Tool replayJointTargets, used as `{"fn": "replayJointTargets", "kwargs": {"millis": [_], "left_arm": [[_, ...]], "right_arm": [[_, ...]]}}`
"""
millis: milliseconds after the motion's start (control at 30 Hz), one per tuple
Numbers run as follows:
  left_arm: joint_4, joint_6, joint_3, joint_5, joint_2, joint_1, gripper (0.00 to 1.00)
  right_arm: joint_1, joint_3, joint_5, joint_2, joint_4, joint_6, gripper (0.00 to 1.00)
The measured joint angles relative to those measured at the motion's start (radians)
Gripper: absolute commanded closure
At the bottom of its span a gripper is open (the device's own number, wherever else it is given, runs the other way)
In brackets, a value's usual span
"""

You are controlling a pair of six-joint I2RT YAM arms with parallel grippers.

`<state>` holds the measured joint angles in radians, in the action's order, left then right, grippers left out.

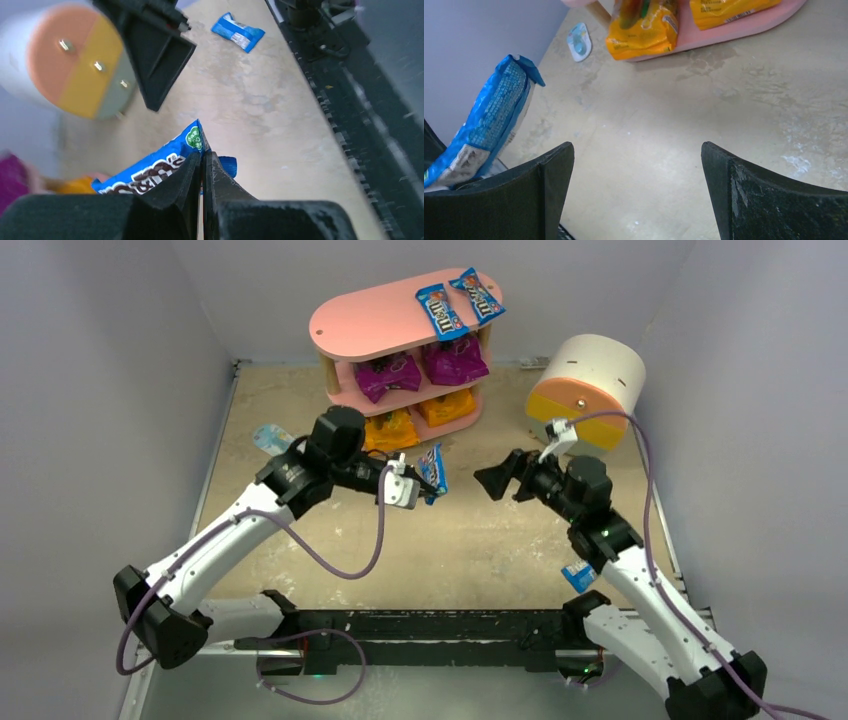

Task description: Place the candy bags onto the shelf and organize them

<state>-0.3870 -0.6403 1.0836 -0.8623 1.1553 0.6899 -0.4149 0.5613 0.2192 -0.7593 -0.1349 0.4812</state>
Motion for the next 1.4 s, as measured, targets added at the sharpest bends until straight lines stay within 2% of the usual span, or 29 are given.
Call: {"fn": "replayJointTargets", "kwargs": {"millis": [100, 133, 233, 333, 433, 600, 767, 900, 1000, 1133, 1233, 1300, 1400], "left_arm": [[-0.217, -0.361, 0.201, -0.032, 0.086, 0.015, 1.00], [-0.283, -0.468, 0.255, -0.024, 0.116, 0.027, 1.00], [-0.447, -0.737, 0.348, 0.050, 0.193, 0.083, 1.00], [-0.571, -0.936, 0.351, 0.159, 0.239, 0.136, 1.00], [-0.636, -1.078, 0.313, 0.234, 0.237, 0.153, 1.00], [-0.696, -1.297, 0.200, 0.298, 0.167, 0.168, 1.00], [-0.753, -1.377, 0.163, 0.324, 0.128, 0.216, 1.00], [-0.774, -1.401, 0.164, 0.346, 0.134, 0.256, 1.00], [-0.802, -1.409, 0.166, 0.349, 0.149, 0.274, 1.00], [-0.847, -1.410, 0.173, 0.327, 0.152, 0.281, 1.00], [-0.903, -1.410, 0.205, 0.270, 0.152, 0.281, 1.00], [-0.940, -1.411, 0.222, 0.218, 0.149, 0.281, 1.00], [-0.975, -1.411, 0.222, 0.169, 0.128, 0.282, 1.00]], "right_arm": [[0.000, 0.196, -0.007, -0.084, 0.192, 0.038, 0.02], [0.000, 0.305, -0.006, -0.135, 0.290, 0.046, 0.03], [0.000, 0.449, 0.005, -0.212, 0.439, 0.045, 0.03], [0.000, 0.559, 0.011, -0.281, 0.580, 0.037, 0.03], [0.000, 0.578, 0.024, -0.284, 0.672, 0.023, 0.02], [0.001, 0.575, 0.179, -0.258, 0.719, -0.024, 0.08], [0.001, 0.575, 0.354, -0.307, 0.736, -0.057, 0.14], [0.001, 0.575, 0.463, -0.380, 0.775, -0.126, 0.12], [0.000, 0.558, 0.487, -0.380, 0.787, -0.217, 0.10], [-0.005, 0.402, 0.402, -0.195, 0.627, -0.324, 0.03], [-0.006, 0.185, 0.338, 0.084, 0.367, -0.438, 0.02], [-0.005, 0.035, 0.354, 0.260, 0.216, -0.560, 0.02], [-0.006, -0.105, 0.485, 0.363, 0.032, -0.730, 0.02]]}}
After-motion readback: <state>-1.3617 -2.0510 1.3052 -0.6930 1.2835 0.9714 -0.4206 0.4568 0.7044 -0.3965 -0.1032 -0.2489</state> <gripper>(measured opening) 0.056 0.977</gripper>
